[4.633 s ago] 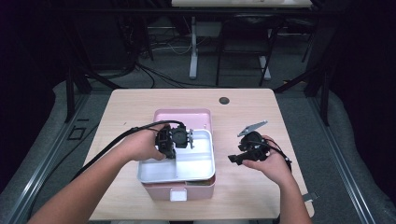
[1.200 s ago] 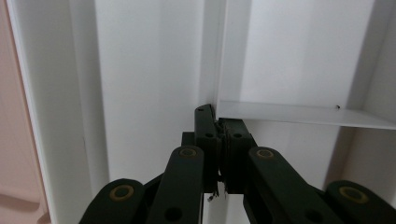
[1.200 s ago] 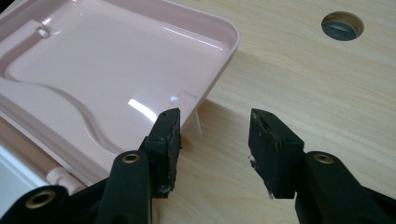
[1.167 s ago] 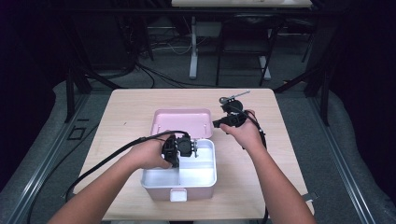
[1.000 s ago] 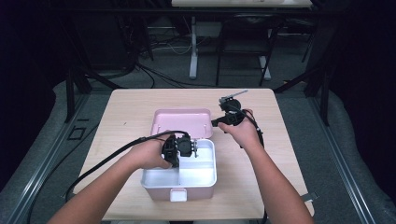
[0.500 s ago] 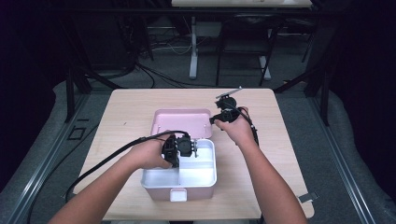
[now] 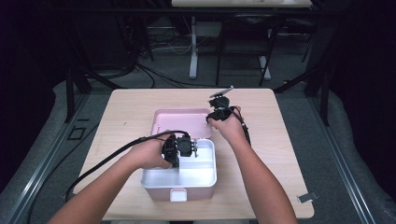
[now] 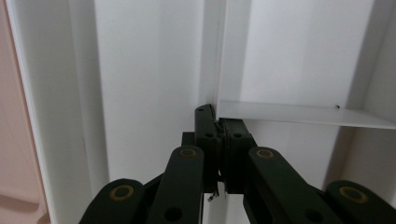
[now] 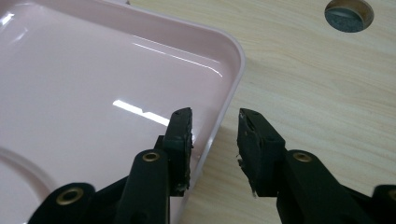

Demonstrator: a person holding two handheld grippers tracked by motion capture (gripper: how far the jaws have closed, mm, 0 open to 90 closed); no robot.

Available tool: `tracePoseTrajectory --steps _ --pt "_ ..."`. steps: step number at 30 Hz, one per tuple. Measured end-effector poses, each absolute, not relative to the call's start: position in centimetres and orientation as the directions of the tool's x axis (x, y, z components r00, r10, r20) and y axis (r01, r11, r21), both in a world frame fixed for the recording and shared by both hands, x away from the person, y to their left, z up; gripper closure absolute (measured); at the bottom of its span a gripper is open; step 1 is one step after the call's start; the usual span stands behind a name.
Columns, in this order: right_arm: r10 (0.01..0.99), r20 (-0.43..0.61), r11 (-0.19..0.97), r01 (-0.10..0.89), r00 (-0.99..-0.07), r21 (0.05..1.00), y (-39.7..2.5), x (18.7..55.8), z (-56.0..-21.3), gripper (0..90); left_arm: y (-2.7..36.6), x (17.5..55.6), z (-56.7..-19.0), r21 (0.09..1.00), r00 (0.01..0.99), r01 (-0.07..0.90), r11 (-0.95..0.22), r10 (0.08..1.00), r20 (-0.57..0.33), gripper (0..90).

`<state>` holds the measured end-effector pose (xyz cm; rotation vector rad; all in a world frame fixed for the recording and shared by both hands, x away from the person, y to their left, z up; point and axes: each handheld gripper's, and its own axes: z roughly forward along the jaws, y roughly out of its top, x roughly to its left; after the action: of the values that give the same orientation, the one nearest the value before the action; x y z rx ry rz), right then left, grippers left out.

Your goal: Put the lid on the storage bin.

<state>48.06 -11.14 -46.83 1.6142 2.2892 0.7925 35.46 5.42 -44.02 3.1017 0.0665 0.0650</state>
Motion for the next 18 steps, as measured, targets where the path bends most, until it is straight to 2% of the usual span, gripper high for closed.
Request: tracePoseTrajectory --steps 13,18 --pt "0.938 0.165 0.186 0.846 -0.304 0.499 -10.71 48.84 -47.48 77.8 5.40 35.42 -44.03 0.039 0.998 0.042 -0.998 0.043 0.047 87.5" --pt "0.942 0.180 0.164 0.858 -0.282 0.487 -10.69 48.87 -47.42 79.5 5.40 35.44 -44.03 0.039 0.998 0.042 -0.998 0.044 0.046 87.5"
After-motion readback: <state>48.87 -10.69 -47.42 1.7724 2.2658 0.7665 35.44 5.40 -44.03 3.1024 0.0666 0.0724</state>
